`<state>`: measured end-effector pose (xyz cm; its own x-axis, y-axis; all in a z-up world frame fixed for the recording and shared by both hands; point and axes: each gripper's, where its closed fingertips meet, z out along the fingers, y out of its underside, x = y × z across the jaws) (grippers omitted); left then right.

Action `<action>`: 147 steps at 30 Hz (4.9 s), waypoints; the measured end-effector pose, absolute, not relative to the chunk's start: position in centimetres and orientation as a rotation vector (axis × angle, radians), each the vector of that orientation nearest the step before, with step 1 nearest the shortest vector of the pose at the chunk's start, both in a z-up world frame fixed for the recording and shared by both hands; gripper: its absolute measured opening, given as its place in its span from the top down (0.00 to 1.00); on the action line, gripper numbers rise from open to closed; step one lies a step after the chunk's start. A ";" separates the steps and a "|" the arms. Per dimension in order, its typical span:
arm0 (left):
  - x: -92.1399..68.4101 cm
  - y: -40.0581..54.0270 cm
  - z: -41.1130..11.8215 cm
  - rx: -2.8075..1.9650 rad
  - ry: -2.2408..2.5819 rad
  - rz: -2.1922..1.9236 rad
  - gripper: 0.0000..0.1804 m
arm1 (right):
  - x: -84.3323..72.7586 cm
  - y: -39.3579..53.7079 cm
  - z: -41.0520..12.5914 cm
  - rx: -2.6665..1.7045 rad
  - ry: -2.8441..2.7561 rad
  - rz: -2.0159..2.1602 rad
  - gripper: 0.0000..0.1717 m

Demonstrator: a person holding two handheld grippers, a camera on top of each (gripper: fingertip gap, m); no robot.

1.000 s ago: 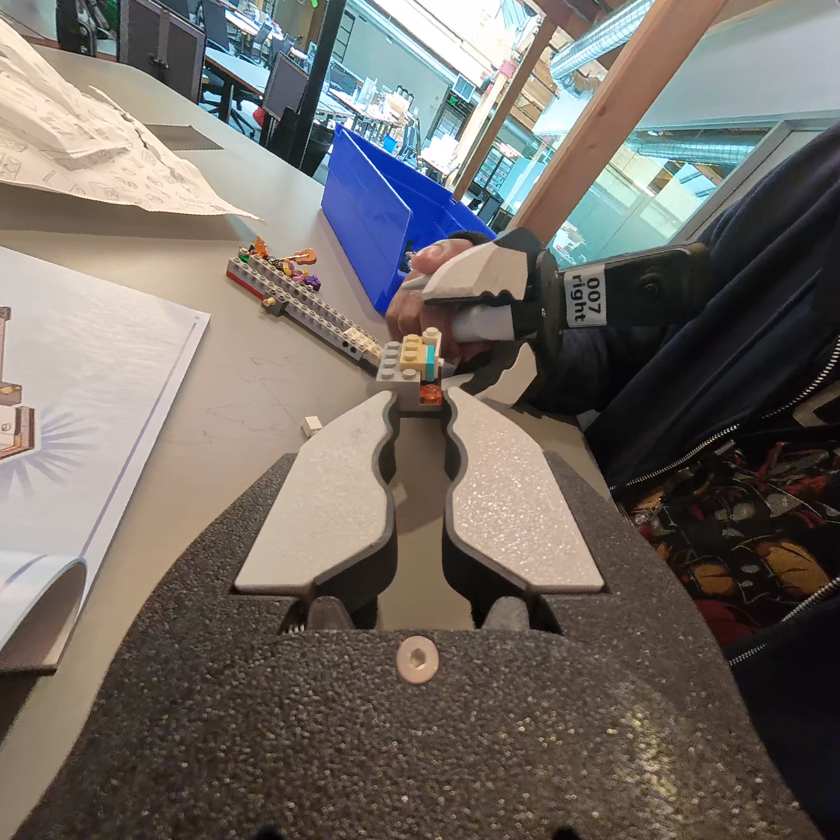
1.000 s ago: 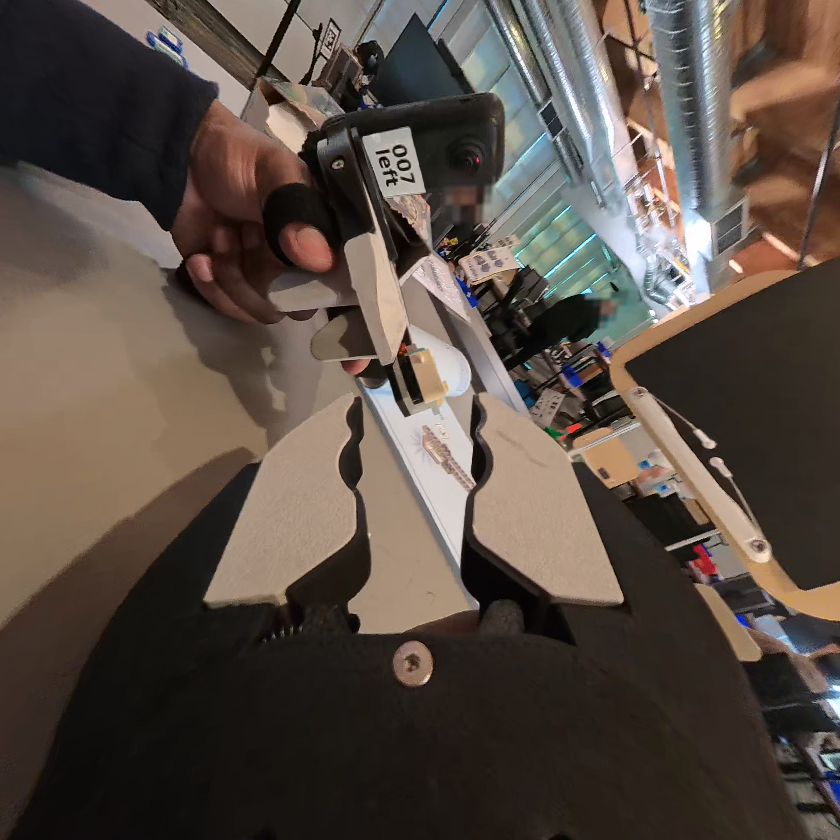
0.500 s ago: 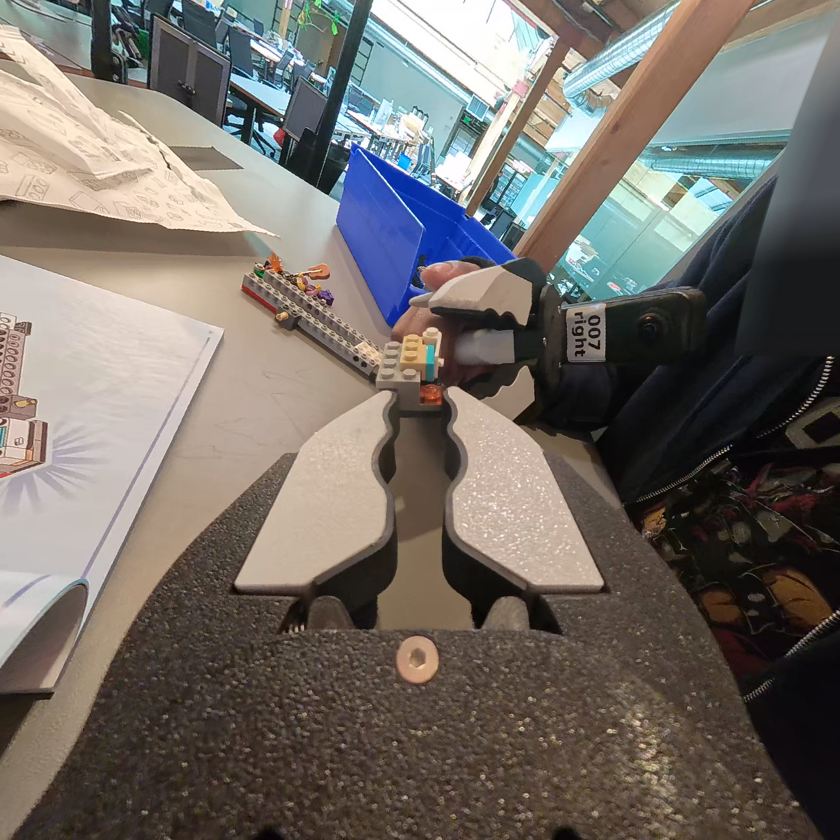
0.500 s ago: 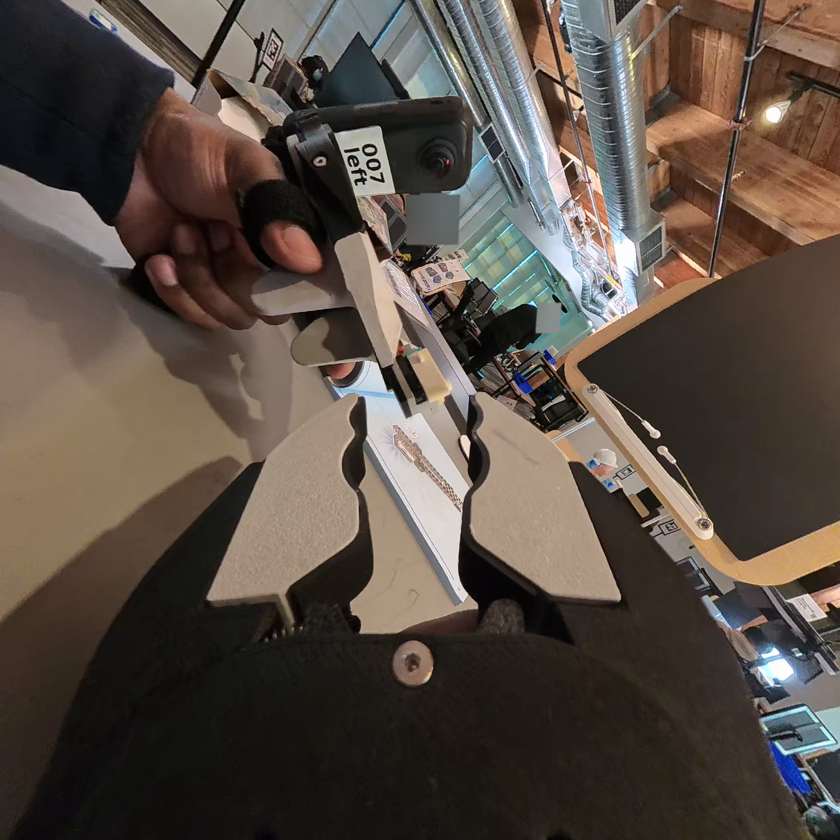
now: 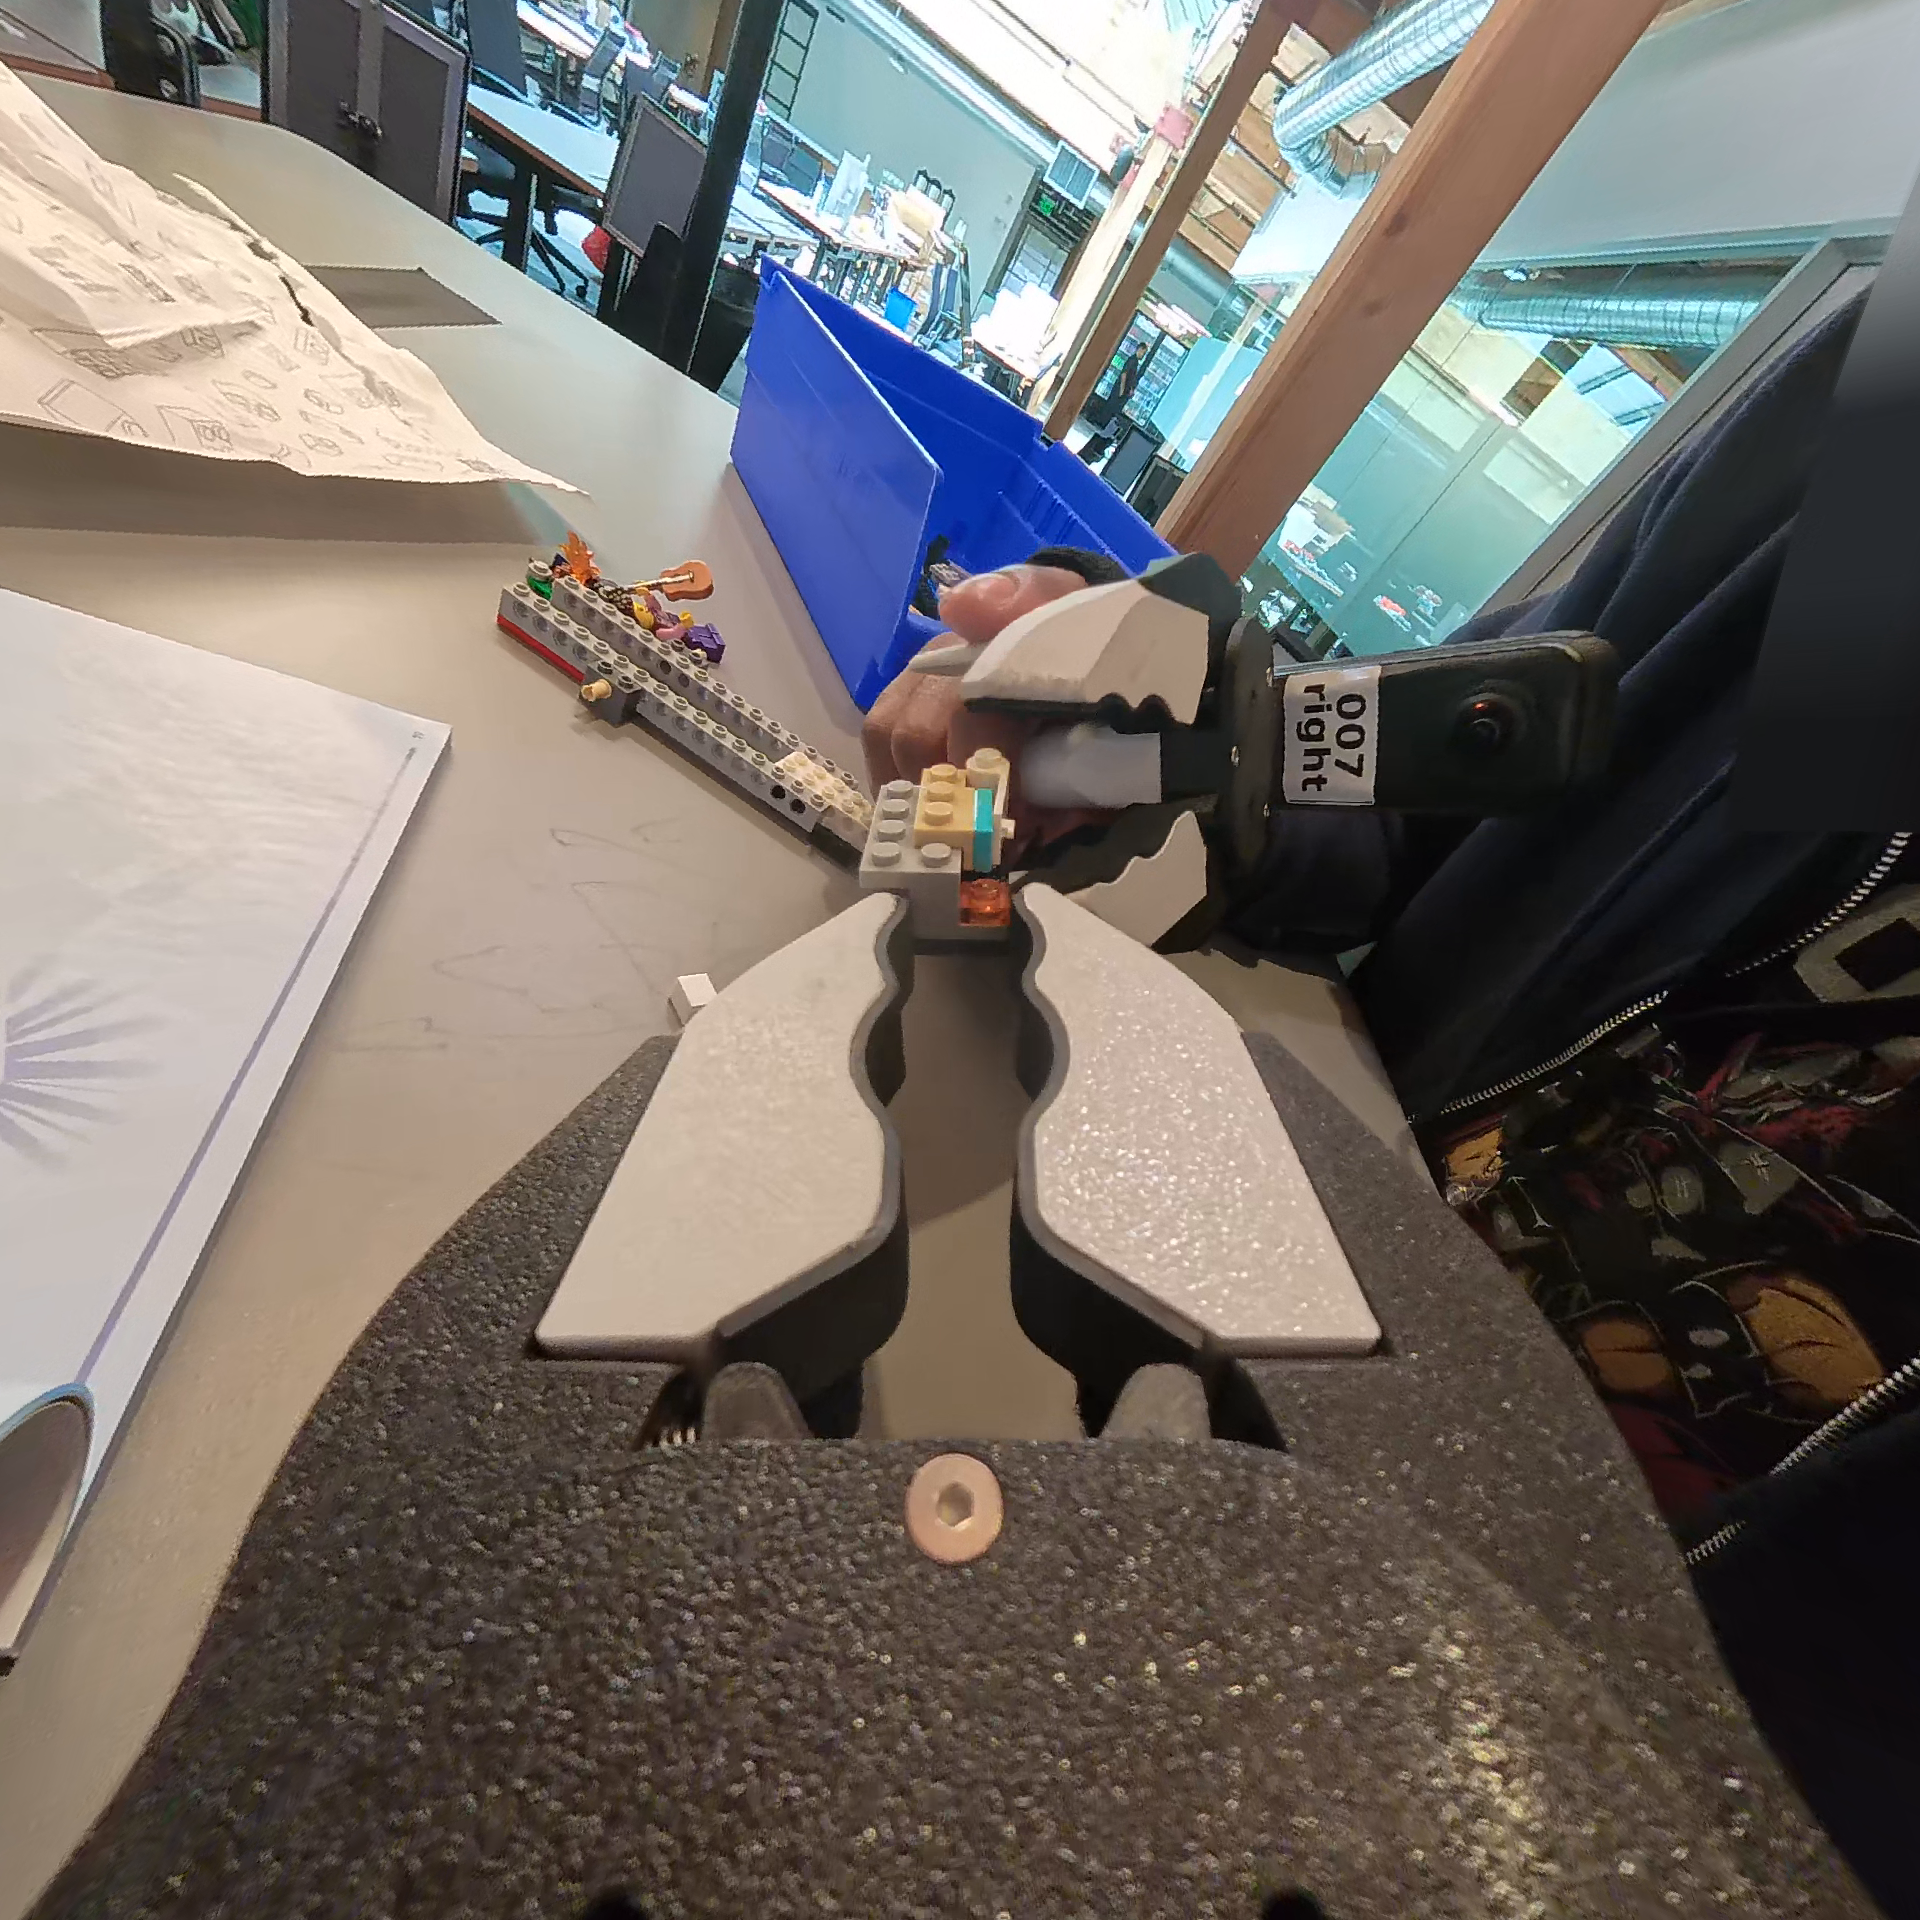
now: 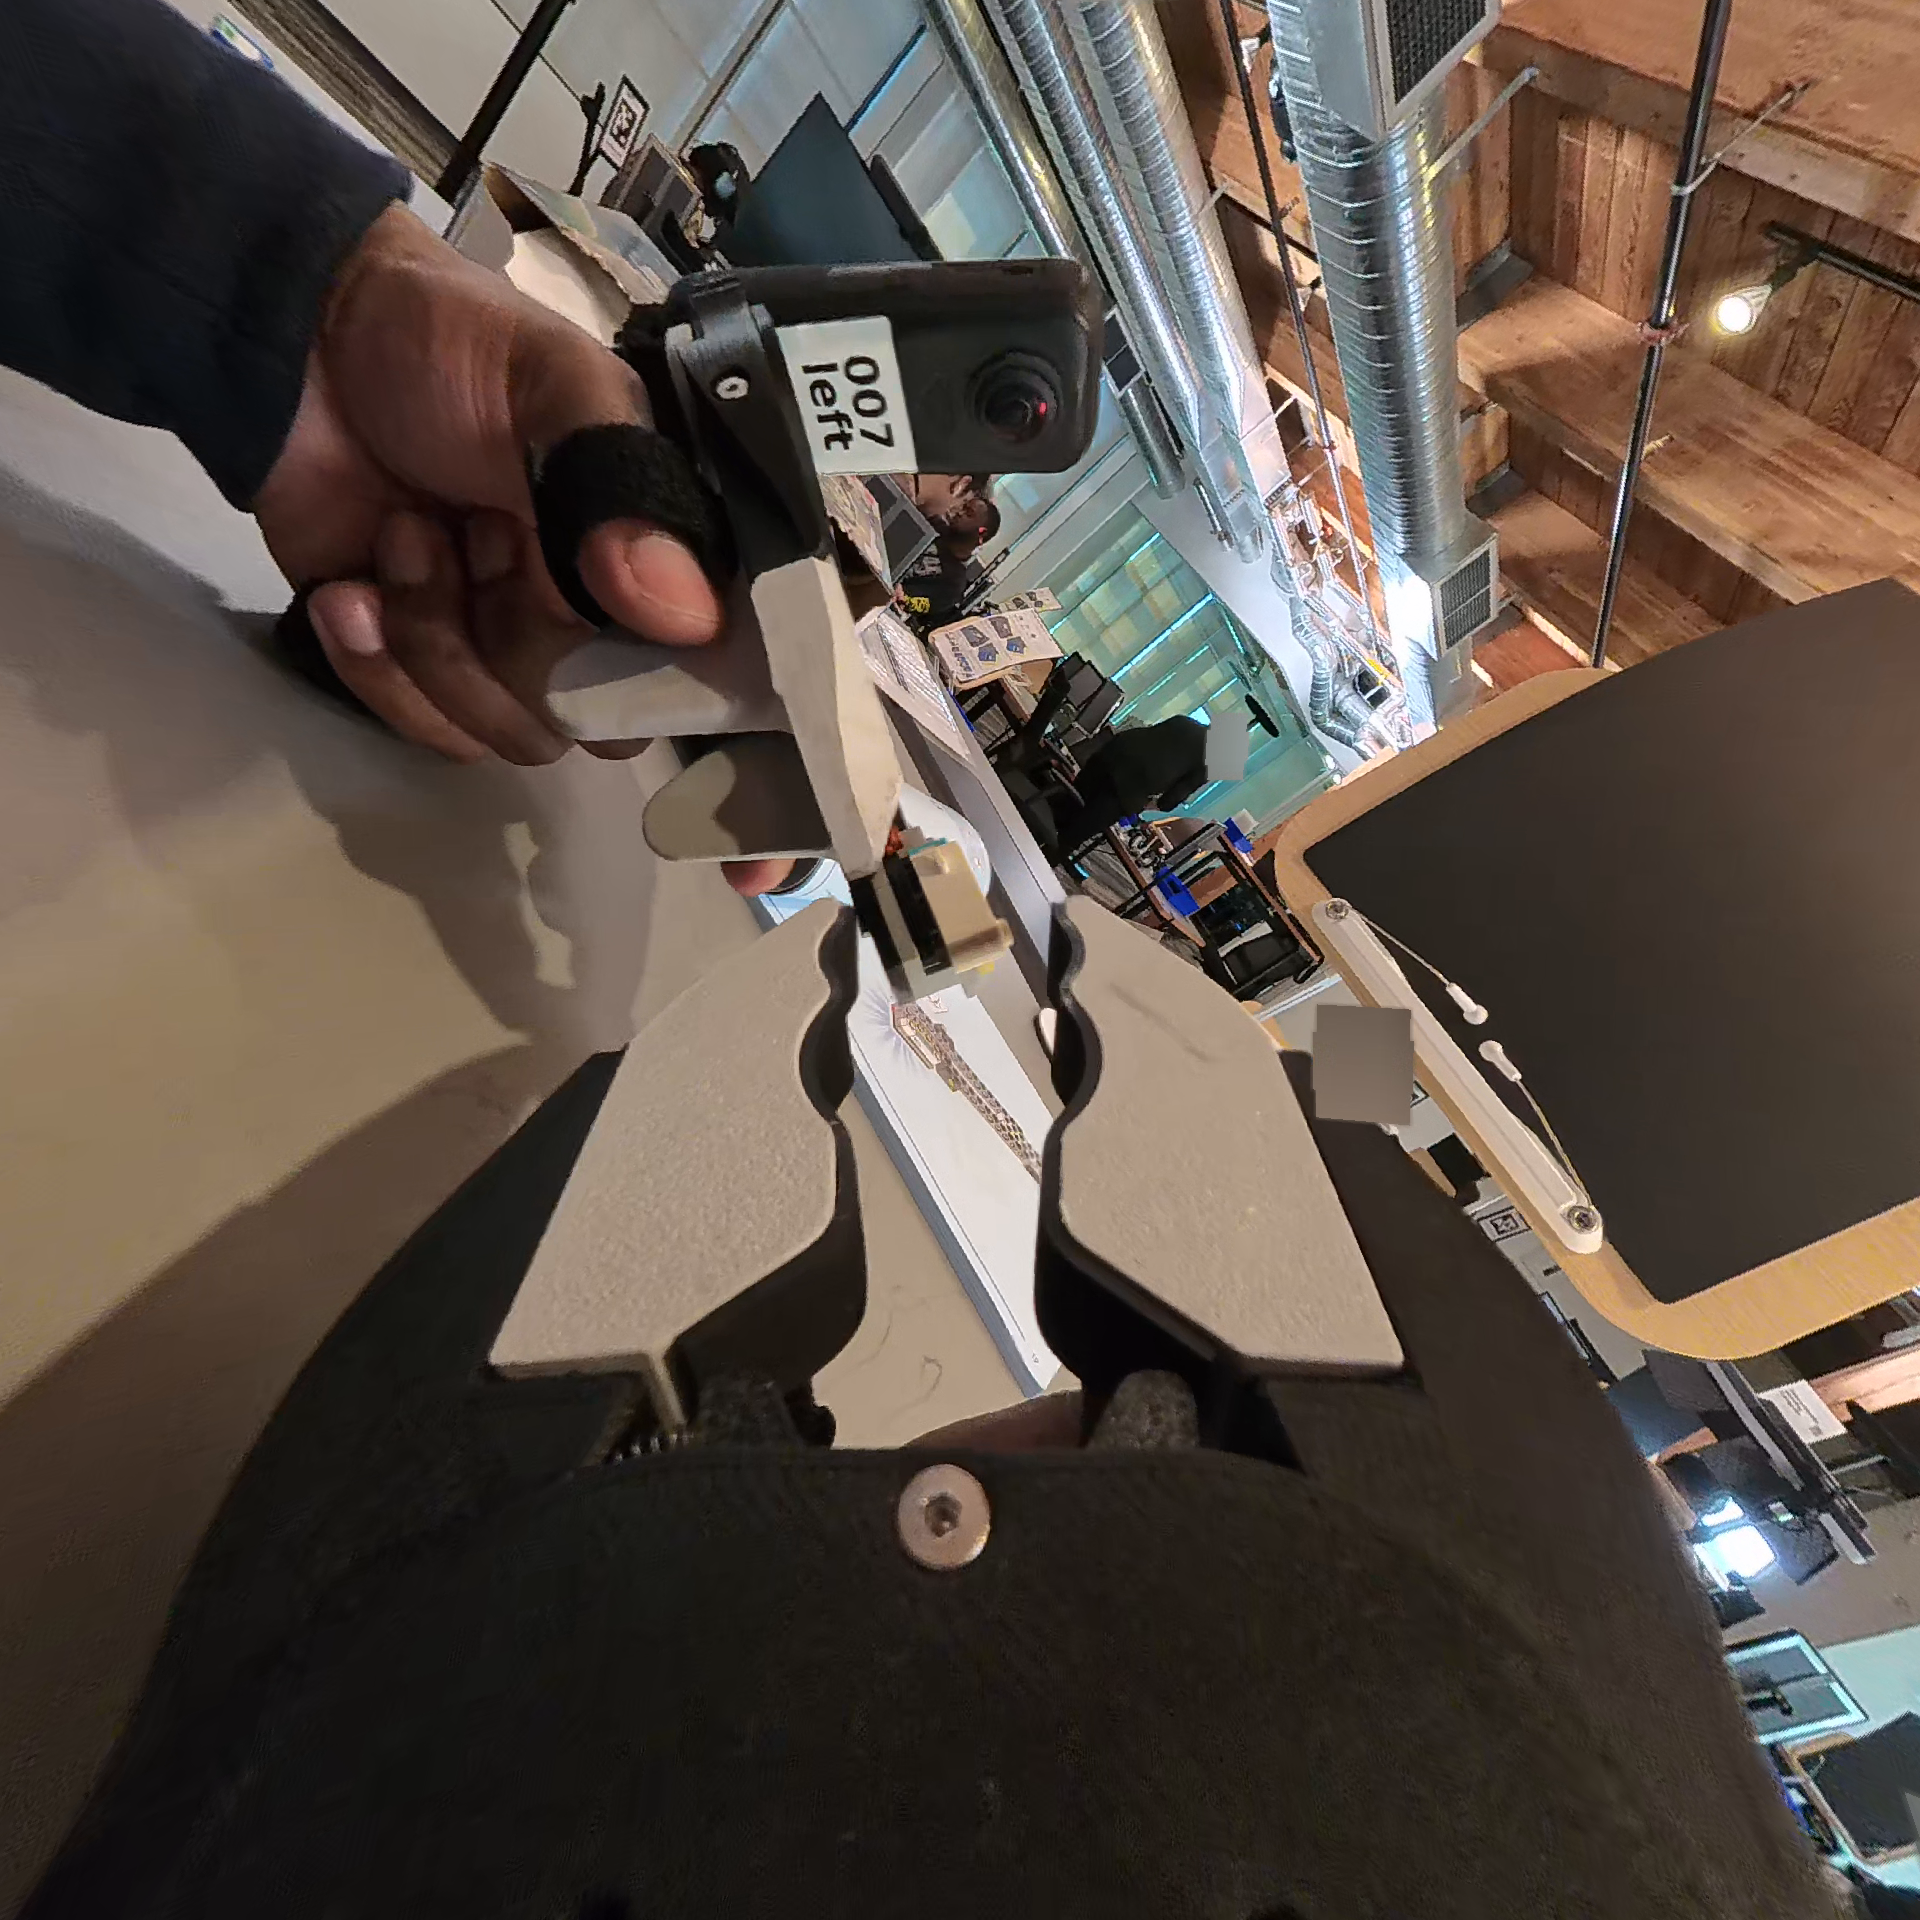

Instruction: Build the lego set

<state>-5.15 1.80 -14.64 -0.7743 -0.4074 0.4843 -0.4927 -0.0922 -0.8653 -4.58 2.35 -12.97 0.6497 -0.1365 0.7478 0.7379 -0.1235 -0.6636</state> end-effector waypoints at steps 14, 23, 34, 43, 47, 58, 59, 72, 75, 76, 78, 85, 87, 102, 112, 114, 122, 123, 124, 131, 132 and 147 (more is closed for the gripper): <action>-5.3 1.7 -14.5 1.015 -2.065 2.035 0.91 | -4.6 2.5 -13.1 -1.523 -0.539 -0.822 0.85; -5.4 1.6 -14.5 1.004 -2.058 2.035 0.91 | -4.7 2.5 -13.1 -1.517 -0.553 -0.830 0.85; -5.5 1.5 -14.6 1.001 -2.068 2.020 0.91 | -4.7 2.3 -13.4 -1.541 -0.593 -0.816 0.86; -5.4 1.4 -14.4 1.010 -2.046 2.034 0.91 | -4.6 2.2 -13.4 -1.573 -0.604 -0.812 0.87; -5.3 1.5 -14.4 1.020 -2.036 2.040 0.90 | -4.5 2.3 -13.4 -1.587 -0.602 -0.814 0.87; -5.1 1.6 -14.5 1.041 -2.045 2.039 0.91 | -4.3 2.2 -13.4 -1.580 -0.571 -0.843 0.87; -5.0 1.6 -14.6 1.044 -2.045 2.035 0.91 | -4.4 2.2 -13.5 -1.574 -0.569 -0.851 0.87; -5.0 1.2 -15.4 1.054 -2.197 1.969 0.91 | -4.9 2.7 -14.2 -1.559 -0.653 -0.994 0.88; -4.9 1.3 -15.6 1.061 -2.247 1.962 0.91 | -4.8 2.7 -14.3 -1.565 -0.645 -0.990 0.88; -4.8 1.4 -15.6 1.067 -2.259 1.961 0.91 | -4.8 2.7 -14.1 -1.559 -0.631 -0.973 0.86; -4.6 1.6 -15.6 1.076 -2.296 1.976 0.91 | -5.0 2.4 -13.6 -1.548 -0.596 -0.899 0.82; -4.7 1.8 -14.8 0.948 -2.498 2.076 0.91 | -4.4 1.4 -12.7 -1.643 -0.325 -0.337 0.73; -4.9 1.6 -14.7 0.895 -2.540 2.095 0.91 | -4.4 1.4 -12.7 -1.652 -0.280 -0.220 0.73; -6.3 0.3 -14.1 0.616 -2.668 2.176 0.91 | -5.9 1.0 -12.7 -1.677 -0.299 -0.037 0.84; -6.5 0.2 -13.9 0.571 -2.701 2.199 0.91 | -6.1 1.0 -12.6 -1.662 -0.314 -0.034 0.85; -6.4 0.2 -14.0 0.571 -2.703 2.192 0.91 | -6.1 1.0 -12.7 -1.662 -0.325 -0.044 0.85; -6.9 0.1 -13.2 0.503 -2.685 2.271 0.91 | -6.4 0.3 -12.1 -1.632 -0.348 -0.011 0.83; -6.9 0.0 -13.2 0.492 -2.686 2.274 0.91 | -6.4 0.3 -12.1 -1.632 -0.350 -0.011 0.83; -7.0 -0.1 -13.1 0.477 -2.684 2.278 0.91 | -6.5 0.3 -12.1 -1.630 -0.352 -0.010 0.84; -7.1 -0.2 -13.2 0.457 -2.685 2.278 0.91 | -6.7 0.2 -12.2 -1.627 -0.365 -0.007 0.85; -7.2 -0.2 -13.2 0.458 -2.681 2.278 0.91 | -6.7 0.3 -12.2 -1.627 -0.366 -0.007 0.85; -7.2 0.8 -12.0 0.593 -2.412 2.327 0.91 | -6.7 0.7 -12.0 -1.477 -0.660 -0.854 0.80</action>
<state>-7.20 0.82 -11.98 -0.9064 -0.4194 0.0510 -0.0660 0.0214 -0.9976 -6.73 0.73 -11.98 0.5629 -0.0853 0.8221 0.8171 -0.0920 -0.5690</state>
